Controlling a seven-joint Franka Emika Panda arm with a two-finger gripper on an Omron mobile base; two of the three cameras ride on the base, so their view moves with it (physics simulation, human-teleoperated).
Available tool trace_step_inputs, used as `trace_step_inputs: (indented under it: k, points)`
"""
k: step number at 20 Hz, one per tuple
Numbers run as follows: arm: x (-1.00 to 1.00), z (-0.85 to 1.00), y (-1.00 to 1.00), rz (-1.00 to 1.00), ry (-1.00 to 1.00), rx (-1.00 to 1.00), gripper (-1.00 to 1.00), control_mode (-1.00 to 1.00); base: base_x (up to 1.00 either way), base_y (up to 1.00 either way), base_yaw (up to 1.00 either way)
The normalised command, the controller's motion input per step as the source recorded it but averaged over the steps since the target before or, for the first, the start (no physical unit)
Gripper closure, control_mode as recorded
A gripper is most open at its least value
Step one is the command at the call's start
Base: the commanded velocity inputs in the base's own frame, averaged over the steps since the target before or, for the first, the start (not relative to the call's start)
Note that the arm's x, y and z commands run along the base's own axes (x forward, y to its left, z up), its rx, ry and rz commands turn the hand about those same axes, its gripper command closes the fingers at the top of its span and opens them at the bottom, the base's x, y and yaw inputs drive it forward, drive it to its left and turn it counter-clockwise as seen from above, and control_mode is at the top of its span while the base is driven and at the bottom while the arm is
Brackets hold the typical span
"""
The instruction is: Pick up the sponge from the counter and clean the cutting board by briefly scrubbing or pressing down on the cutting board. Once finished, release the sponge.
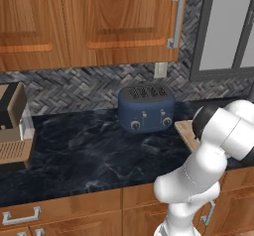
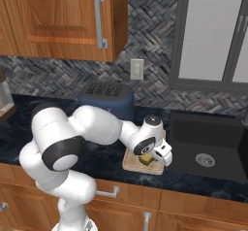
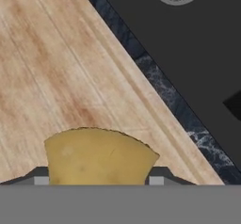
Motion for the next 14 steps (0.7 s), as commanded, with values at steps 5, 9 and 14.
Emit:
trace_step_inputs:
  k: [5, 9, 14]
  points:
    - [0.06, -0.15, 0.0, -0.02, 0.0, -0.03, 1.0, -1.0, 0.0, 0.0, 0.0]
    - [0.23, -0.07, 0.0, -0.04, 0.0, -0.02, 1.0, -1.0, 0.0, 0.0, 0.0]
    - [0.36, -0.02, 0.0, -0.05, 0.0, 0.0, 1.0, -1.0, 0.0, 0.0, 0.0]
